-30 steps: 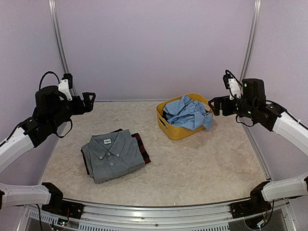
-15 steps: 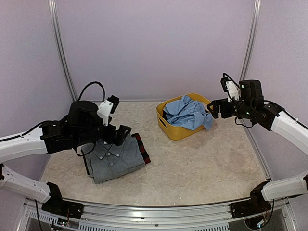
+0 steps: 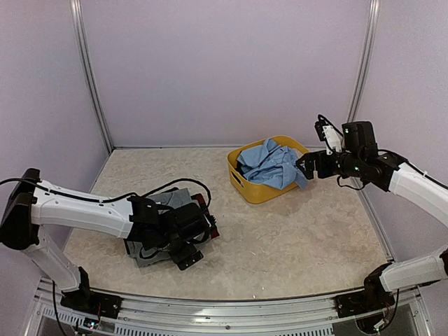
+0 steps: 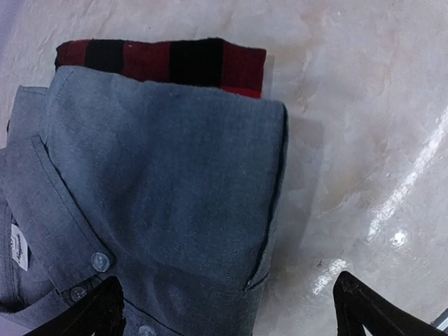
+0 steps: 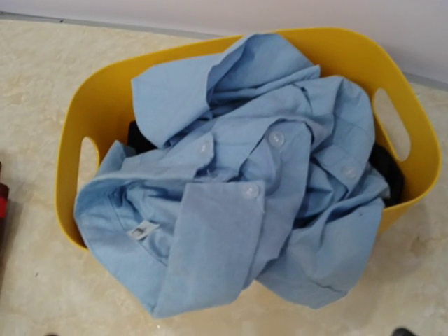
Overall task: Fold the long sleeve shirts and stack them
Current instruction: Move the square-folded shirt to the corner of the board.
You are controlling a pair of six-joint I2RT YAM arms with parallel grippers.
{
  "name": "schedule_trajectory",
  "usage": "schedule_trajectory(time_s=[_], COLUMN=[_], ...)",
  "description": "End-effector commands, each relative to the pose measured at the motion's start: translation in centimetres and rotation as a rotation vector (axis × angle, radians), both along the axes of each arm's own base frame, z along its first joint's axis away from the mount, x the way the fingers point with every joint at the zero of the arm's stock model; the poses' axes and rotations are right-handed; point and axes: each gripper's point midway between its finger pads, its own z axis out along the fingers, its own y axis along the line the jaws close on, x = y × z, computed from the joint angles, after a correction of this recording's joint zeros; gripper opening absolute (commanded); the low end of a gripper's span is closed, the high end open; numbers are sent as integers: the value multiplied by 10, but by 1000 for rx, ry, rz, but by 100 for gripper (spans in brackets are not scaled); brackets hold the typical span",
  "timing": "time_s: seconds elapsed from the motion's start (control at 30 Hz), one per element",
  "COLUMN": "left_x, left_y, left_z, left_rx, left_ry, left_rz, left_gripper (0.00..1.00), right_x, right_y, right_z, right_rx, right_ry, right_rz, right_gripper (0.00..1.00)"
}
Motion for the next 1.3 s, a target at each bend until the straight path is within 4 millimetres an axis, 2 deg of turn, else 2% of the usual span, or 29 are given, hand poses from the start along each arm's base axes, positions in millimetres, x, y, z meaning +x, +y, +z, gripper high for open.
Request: schedule_trajectory(time_s=[0.0, 0.17, 0.33, 0.4, 0.53, 0.63, 0.73, 0.83, 0.93, 1.17, 1.27], left_x=[2, 9, 29, 40, 46, 51, 64, 73, 74, 107, 111], left_y=[20, 30, 61, 73, 97, 112, 118, 109, 106, 155, 167], left_z=[-23, -35, -50, -50, -52, -51, -37, -20, -21, -22, -32], left_rx=[192, 274, 403, 441, 538, 542, 507, 455, 408, 443, 482], left_ry=[19, 20, -8, -35, -75, -83, -125, -166, -156, -140, -114], left_rz=[-13, -7, 63, 101, 41, 24, 43, 37, 15, 180, 195], left_gripper=[99, 99, 99, 99, 99, 99, 99, 99, 99, 99, 99], right_x=[0, -3, -3, -3, -1, 1, 3, 6, 6, 2, 2], right_y=[0, -2, -1, 0, 3, 7, 12, 17, 18, 21, 22], right_z=[0, -1, -7, -10, -14, -17, -22, -25, -27, -27, -24], right_rx=[28, 32, 31, 33, 36, 42, 53, 58, 57, 80, 76], right_ry=[-5, -10, 7, 12, 14, 22, 35, 49, 56, 60, 60], right_rz=[0, -2, 4, 7, 14, 29, 45, 60, 64, 85, 89], right_gripper=[100, 100, 99, 100, 99, 100, 100, 100, 100, 99, 100])
